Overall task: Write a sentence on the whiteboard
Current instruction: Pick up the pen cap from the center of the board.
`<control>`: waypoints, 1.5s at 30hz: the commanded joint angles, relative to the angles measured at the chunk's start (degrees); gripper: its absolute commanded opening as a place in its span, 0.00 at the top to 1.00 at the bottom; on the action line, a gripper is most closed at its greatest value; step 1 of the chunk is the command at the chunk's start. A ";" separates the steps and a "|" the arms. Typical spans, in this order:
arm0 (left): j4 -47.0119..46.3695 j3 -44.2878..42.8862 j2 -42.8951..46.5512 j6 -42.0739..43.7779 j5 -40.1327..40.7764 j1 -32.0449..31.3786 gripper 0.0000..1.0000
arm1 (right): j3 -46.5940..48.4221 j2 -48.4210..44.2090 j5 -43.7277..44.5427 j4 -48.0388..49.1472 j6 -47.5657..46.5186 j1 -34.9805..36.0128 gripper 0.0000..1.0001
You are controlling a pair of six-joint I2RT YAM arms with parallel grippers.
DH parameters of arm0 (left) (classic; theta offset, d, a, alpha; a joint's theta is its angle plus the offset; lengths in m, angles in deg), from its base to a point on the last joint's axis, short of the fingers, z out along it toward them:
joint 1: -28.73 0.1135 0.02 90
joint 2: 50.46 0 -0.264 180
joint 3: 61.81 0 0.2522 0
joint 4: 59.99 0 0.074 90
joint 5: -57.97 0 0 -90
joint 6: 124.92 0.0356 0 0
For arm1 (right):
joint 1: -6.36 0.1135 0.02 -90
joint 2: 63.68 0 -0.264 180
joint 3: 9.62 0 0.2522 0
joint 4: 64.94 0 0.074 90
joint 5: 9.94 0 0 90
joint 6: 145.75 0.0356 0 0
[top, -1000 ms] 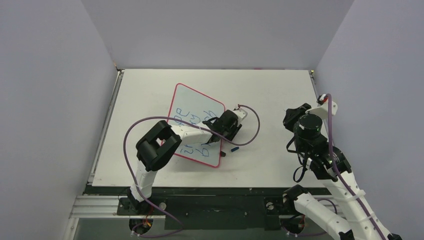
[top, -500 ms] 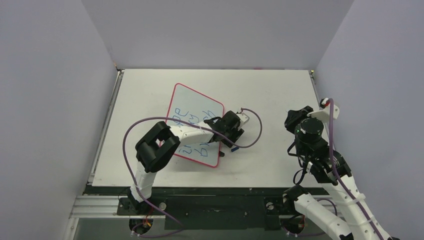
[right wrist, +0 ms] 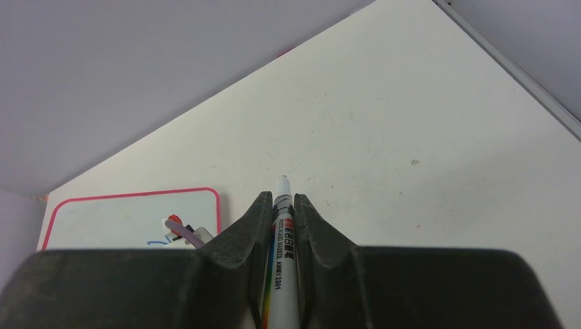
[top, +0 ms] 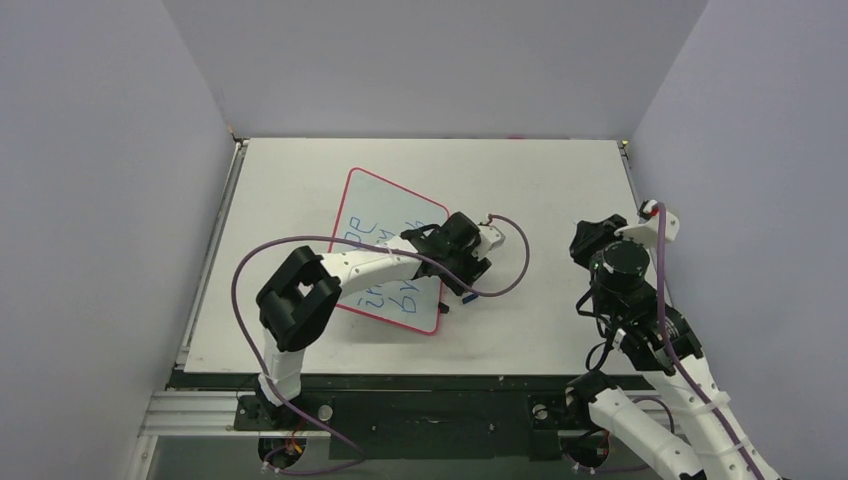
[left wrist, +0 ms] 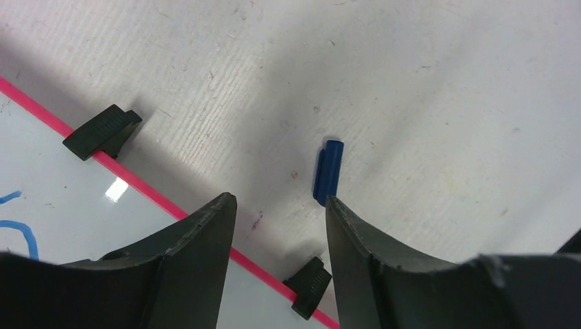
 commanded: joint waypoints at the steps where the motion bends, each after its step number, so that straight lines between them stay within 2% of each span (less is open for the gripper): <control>1: 3.38 -1.53 4.15 4.43 -3.98 -1.20 0.52 | -0.96 -2.06 0.08 2.02 -2.10 0.07 1.00; 15: 3.72 -3.30 -1.95 6.66 -2.63 -5.53 0.57 | -1.64 -4.81 -0.68 0.90 -3.39 -0.08 1.00; 21: 4.37 -4.68 -6.01 6.99 -0.03 -5.61 0.58 | -1.44 -5.56 -0.91 0.36 -3.76 -0.16 1.00; 36: 3.25 -5.10 -7.87 6.84 2.59 -5.52 0.59 | -1.67 -6.06 -0.38 -0.37 -4.61 -0.26 1.00; 42: 0.45 -4.62 -9.76 5.49 6.65 -5.29 0.74 | -2.14 -6.08 -0.70 -0.40 -4.77 -0.28 1.00; 44: -0.62 -4.13 -9.69 5.29 7.11 -5.16 0.88 | -2.15 -5.96 -0.74 -0.39 -4.84 -0.30 1.00; 45: -0.90 -3.94 -9.56 5.07 7.17 -5.10 0.99 | -2.12 -5.96 -0.84 -0.42 -4.86 -0.24 1.00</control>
